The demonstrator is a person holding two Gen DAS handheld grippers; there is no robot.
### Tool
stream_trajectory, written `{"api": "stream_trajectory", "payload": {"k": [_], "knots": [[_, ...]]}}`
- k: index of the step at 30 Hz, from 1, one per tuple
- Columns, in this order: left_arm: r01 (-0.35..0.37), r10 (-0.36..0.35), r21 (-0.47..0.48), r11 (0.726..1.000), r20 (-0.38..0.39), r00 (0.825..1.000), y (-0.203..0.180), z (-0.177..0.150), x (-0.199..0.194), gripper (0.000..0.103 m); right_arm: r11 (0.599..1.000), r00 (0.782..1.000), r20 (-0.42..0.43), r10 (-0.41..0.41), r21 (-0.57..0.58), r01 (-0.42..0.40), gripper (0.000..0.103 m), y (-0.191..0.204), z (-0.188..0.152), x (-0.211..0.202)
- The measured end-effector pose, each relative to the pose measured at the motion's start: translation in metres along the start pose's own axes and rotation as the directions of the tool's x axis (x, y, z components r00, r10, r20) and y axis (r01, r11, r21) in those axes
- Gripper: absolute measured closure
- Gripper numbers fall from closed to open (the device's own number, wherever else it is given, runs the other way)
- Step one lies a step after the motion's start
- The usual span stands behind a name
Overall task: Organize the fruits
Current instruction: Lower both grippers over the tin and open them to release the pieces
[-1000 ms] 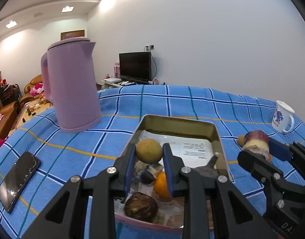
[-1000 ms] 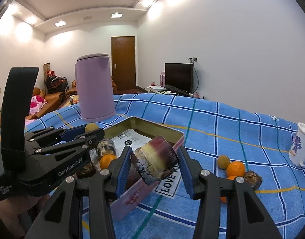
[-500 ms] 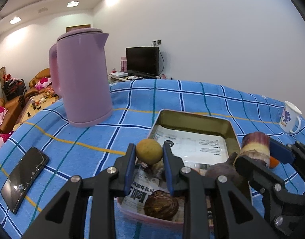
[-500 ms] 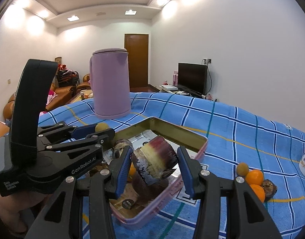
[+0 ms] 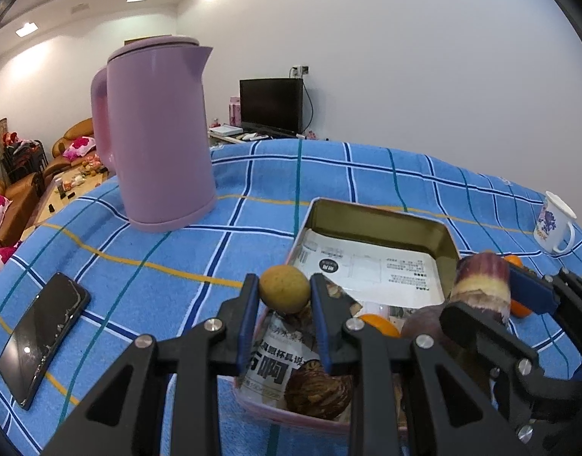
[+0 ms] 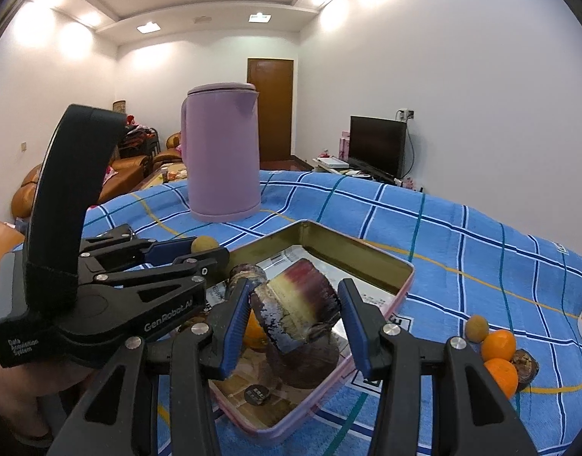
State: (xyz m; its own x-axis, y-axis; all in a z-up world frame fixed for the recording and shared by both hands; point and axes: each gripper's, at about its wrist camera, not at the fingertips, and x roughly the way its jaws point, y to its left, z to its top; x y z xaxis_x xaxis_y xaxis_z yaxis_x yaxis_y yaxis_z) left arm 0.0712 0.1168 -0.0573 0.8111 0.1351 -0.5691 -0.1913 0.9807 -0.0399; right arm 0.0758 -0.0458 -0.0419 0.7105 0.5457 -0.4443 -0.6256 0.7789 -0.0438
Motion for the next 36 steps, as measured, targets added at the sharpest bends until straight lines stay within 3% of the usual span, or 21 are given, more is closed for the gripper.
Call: {"api": "stream_trajectory", "payload": {"k": [25,31,33,36], "knots": [[0.021,-0.021,0.029,0.999,-0.023,1.000,0.001,-0.001,0.002,0.074,0.996,0.995,-0.053,0.089,0.011,-0.088,0.054,0.000,-0.001,0.010],[0.004,-0.004,0.045,0.999,0.004,1.000,-0.002,-0.002,-0.003,0.063,0.993,0.992,-0.060,0.112,0.028,-0.111,0.054,-0.003,-0.001,0.010],[-0.009,0.009,0.041,0.999,0.011,1.000,-0.002,-0.002,-0.004,0.051,0.993,0.992,-0.053,0.118,0.032,-0.116,0.052,-0.003,-0.002,0.008],[-0.013,0.013,0.026,1.000,0.023,1.000,0.001,-0.002,-0.007,0.047,0.994,0.994,-0.037,0.100,0.042,-0.098,0.039,-0.005,-0.002,0.005]]}}
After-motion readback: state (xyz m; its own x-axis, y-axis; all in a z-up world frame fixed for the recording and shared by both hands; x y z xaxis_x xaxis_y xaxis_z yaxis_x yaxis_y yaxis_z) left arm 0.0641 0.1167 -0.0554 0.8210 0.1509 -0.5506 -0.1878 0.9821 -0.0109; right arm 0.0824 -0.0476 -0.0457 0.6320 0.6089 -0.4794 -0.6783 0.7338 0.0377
